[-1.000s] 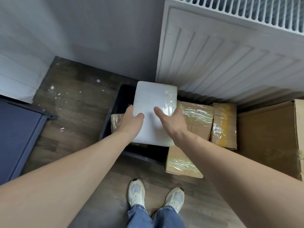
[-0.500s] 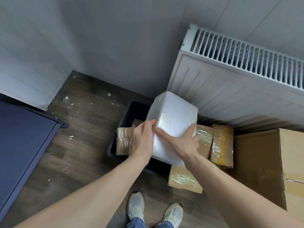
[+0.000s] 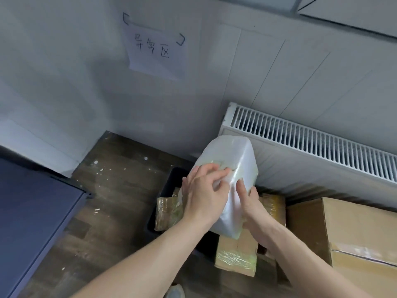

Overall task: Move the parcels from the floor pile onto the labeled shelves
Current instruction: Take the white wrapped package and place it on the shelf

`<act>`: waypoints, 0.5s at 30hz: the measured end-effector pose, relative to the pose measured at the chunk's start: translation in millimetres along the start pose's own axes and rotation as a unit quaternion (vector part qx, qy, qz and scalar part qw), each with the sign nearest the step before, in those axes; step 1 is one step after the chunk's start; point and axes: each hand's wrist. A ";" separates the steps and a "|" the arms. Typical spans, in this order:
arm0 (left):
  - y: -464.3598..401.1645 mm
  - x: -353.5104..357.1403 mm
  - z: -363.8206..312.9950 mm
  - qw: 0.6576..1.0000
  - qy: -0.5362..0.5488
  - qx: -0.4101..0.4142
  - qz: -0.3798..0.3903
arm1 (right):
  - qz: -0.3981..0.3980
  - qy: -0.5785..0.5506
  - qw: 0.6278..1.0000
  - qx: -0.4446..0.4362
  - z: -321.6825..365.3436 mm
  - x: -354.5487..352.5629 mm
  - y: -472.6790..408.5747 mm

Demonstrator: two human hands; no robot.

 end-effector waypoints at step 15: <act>39.7 -111.3 -31.8 0.959 0.243 -0.135 0.054 | -0.106 0.070 0.982 -0.138 80.2 20.1 90.1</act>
Point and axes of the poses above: each hand's wrist, its own y-axis away from the middle knuckle, its own x-axis out of the palm, z = x × y, and after that the axes turned 6 degrees about -y, right-handed
